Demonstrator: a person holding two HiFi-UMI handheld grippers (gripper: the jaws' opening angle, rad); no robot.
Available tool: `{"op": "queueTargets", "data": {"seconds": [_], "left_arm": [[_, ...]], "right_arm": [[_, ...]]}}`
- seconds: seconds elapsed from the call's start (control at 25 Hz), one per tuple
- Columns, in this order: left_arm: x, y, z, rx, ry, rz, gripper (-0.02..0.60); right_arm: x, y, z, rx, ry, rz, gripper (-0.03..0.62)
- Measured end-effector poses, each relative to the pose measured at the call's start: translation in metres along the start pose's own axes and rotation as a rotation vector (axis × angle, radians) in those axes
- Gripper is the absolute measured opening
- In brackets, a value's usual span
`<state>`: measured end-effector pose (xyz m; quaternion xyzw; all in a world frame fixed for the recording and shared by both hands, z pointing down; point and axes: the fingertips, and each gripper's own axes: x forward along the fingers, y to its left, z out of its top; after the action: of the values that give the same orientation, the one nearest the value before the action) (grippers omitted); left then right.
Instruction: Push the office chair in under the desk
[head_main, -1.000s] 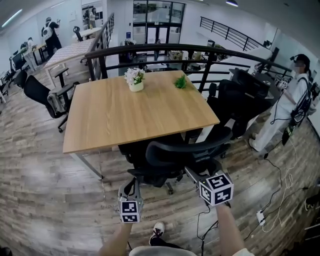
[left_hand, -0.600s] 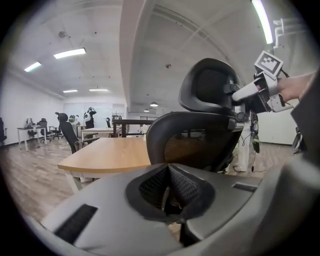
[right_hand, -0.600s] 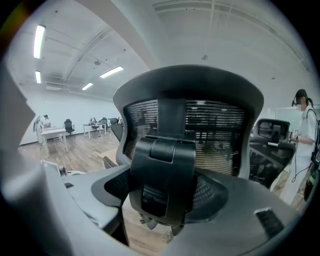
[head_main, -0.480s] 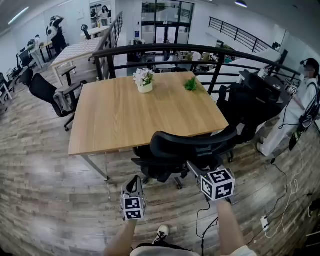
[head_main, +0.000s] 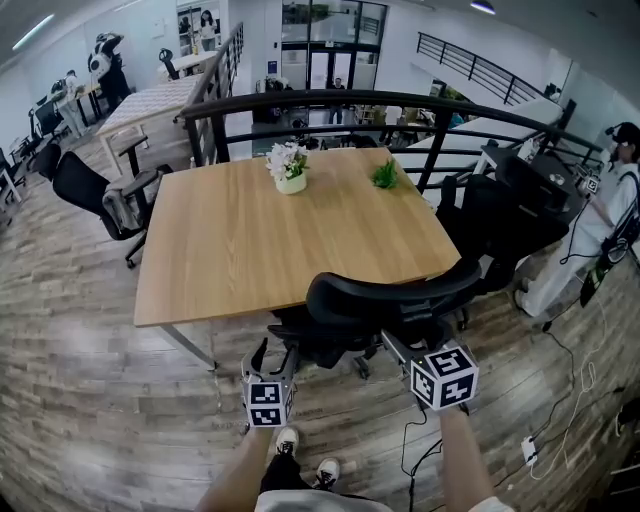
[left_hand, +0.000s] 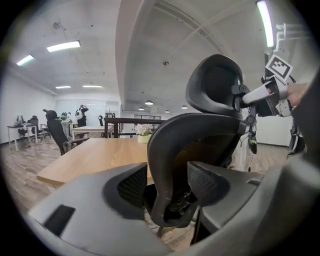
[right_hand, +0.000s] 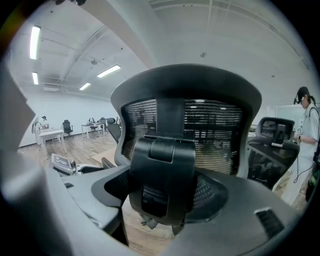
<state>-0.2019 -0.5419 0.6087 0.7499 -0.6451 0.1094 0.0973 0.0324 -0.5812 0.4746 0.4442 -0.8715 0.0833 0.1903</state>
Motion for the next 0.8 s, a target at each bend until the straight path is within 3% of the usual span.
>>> {"op": "queueTargets", "data": {"seconds": [0.48, 0.8], "left_arm": [[0.056, 0.034, 0.019, 0.033, 0.023, -0.016, 0.284], [0.088, 0.025, 0.027, 0.116, 0.021, -0.092, 0.286]], "right_arm": [[0.046, -0.017, 0.02, 0.012, 0.025, -0.016, 0.333], [0.061, -0.042, 0.025, 0.015, 0.049, -0.015, 0.33]]}}
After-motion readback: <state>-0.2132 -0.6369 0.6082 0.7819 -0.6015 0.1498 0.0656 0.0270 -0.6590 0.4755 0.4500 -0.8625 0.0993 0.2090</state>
